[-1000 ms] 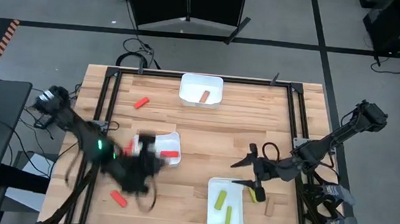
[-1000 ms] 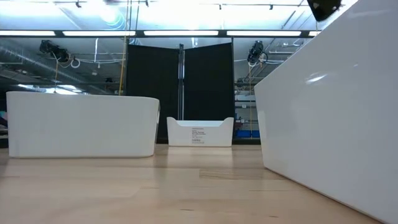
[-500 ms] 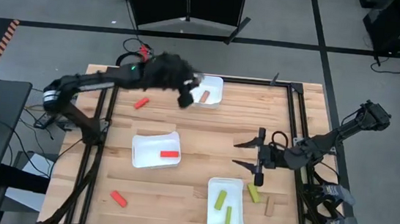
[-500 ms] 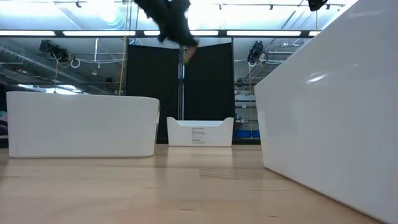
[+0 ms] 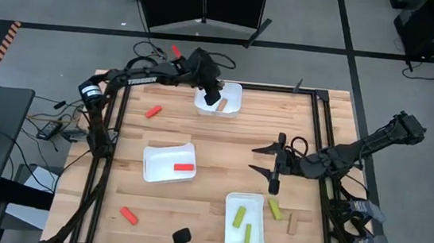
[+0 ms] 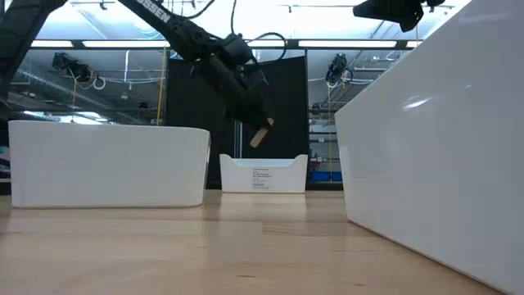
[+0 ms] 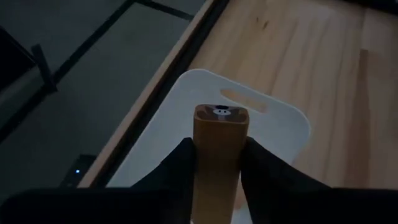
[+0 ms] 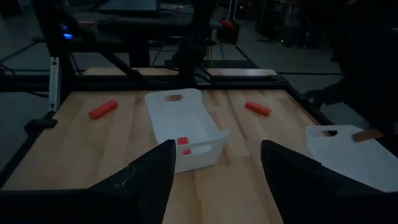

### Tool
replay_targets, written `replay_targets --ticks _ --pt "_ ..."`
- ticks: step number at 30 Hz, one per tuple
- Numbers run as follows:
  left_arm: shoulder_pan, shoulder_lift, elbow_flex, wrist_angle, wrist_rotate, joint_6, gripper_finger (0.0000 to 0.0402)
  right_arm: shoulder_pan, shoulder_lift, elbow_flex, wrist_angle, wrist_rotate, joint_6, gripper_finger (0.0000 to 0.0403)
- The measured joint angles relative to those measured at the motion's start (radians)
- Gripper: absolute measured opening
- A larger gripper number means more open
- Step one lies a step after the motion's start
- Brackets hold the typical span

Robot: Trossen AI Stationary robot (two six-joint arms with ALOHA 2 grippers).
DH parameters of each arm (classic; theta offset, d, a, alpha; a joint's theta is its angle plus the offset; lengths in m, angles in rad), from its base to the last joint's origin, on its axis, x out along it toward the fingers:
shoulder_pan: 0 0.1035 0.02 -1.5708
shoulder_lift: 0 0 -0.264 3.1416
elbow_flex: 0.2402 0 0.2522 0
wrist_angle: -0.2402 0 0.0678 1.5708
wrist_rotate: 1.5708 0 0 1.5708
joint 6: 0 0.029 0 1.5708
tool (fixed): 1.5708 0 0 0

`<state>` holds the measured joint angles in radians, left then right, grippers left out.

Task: Sort blocks
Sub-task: Put the left light brown block into the top white bin, then put the light brown block into the top white bin

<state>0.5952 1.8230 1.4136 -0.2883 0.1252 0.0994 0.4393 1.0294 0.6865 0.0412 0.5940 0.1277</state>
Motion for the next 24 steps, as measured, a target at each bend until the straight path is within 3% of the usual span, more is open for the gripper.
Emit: replay_targets --ticks 6,10,15,18,24 --pt "0.013 -0.015 0.001 -0.010 -0.003 -0.030 0.0251 -0.003 0.000 0.000 0.001 -0.009 0.008 0.0248" --pt "0.014 -0.108 0.001 -0.072 0.023 -0.017 0.0307 -0.003 0.000 0.000 0.000 -0.010 0.011 0.0248" --pt "-0.001 -0.311 0.001 -0.282 0.025 0.024 0.0313 -0.003 0.000 0.000 0.000 -0.010 0.017 0.0248" --pt "-0.045 -0.464 0.000 -0.440 -0.027 0.042 0.0299 -0.007 0.000 0.000 -0.003 -0.011 0.021 0.0248" --pt "-0.266 -0.707 -0.074 -0.687 -0.076 0.003 0.0260 -0.042 0.000 0.000 -0.008 -0.011 -0.010 0.0248"
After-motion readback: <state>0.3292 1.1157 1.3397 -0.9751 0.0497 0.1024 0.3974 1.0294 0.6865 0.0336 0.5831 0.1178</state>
